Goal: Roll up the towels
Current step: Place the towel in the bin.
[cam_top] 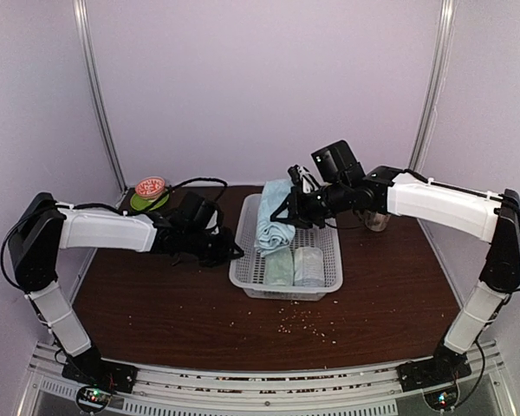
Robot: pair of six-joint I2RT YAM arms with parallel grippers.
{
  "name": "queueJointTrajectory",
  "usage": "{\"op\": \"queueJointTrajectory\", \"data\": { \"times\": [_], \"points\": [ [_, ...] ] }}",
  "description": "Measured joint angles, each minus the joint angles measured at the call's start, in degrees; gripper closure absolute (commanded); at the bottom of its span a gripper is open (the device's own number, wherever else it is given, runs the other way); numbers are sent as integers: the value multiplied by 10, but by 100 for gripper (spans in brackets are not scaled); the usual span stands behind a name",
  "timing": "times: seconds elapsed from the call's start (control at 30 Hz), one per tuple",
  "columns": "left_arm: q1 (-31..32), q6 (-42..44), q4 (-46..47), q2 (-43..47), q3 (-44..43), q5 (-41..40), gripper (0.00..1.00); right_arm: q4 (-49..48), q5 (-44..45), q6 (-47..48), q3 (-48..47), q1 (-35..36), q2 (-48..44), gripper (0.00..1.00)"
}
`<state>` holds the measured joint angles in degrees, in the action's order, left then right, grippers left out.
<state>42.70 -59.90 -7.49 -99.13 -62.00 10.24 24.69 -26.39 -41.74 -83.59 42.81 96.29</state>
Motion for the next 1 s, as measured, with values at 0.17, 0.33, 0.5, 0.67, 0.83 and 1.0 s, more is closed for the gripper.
{"op": "queueJointTrajectory", "data": {
  "times": [0.17,0.33,0.5,0.67,0.83,1.0],
  "points": [
    [26,-61,49,29,50,-24,84,-32,-1,-30,39,10,1,100],
    [35,-87,34,53,76,-32,67,-59,-5,-56,59,26,11,100],
    [35,-84,-23,107,82,-53,63,-83,-11,-75,58,38,32,100],
    [35,-78,-47,162,89,-71,63,-91,-24,-80,46,45,67,100],
    [35,-77,-56,184,116,-84,64,-91,-34,-77,31,49,97,100],
    [35,-76,-61,178,124,-85,65,-82,-40,-65,24,49,111,100]
  ]
}}
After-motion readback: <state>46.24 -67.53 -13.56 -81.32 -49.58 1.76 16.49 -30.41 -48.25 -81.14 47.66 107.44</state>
